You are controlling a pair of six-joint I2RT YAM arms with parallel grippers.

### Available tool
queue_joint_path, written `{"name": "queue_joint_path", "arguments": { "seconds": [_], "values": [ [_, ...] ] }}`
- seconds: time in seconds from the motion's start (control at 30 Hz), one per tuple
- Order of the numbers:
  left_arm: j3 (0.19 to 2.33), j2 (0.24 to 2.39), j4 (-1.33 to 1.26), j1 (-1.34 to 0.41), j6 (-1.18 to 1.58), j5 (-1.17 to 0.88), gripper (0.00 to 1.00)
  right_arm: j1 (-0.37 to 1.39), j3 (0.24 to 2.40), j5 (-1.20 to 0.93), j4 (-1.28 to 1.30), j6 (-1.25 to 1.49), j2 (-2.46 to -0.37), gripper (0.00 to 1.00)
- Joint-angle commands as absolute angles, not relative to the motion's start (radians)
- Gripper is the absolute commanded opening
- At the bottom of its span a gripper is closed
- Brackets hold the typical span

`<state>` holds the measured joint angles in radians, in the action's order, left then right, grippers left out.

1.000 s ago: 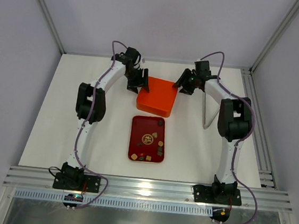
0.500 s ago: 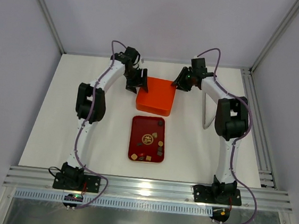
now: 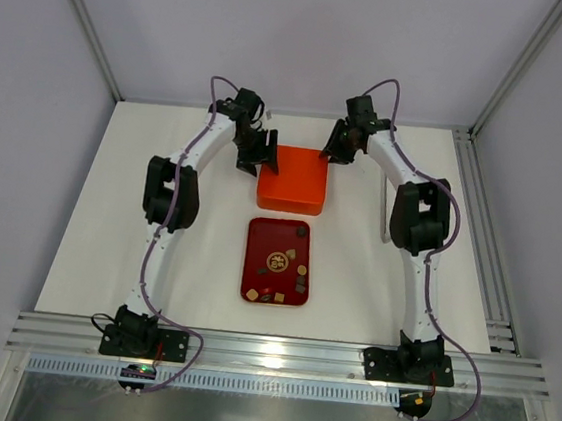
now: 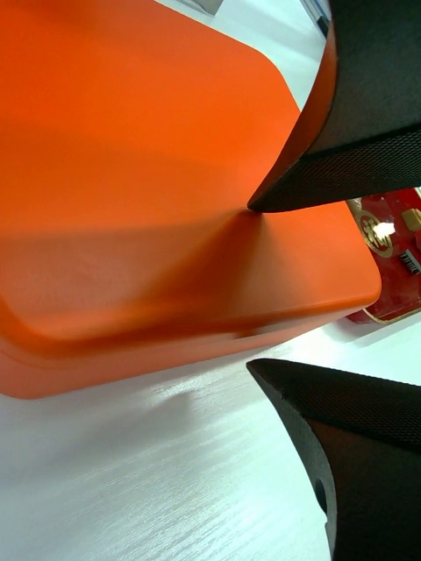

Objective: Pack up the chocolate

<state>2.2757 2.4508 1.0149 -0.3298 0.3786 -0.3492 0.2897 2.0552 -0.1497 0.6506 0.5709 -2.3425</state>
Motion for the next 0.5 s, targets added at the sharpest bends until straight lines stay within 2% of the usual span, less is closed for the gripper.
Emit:
{"name": "queue_joint_path", "arguments": {
  "seconds": [0.0, 0.2, 0.47],
  "values": [
    [2.214, 2.569, 1.157, -0.36, 0.299, -0.17, 0.66, 0.327, 2.083, -0.005, 0.934, 0.502, -2.491, 0.36],
    [2.214, 2.568, 1.154, -0.359, 0.301, -0.186, 0.66, 0.328, 2.103, -0.026, 0.971, 0.5, -2.499, 0.36],
    [2.2, 2.531, 1.141, -0.359, 0.304, -0.196, 0.68, 0.324, 1.974, -0.083, 0.822, 0.486, -2.384, 0.39]
  ]
}}
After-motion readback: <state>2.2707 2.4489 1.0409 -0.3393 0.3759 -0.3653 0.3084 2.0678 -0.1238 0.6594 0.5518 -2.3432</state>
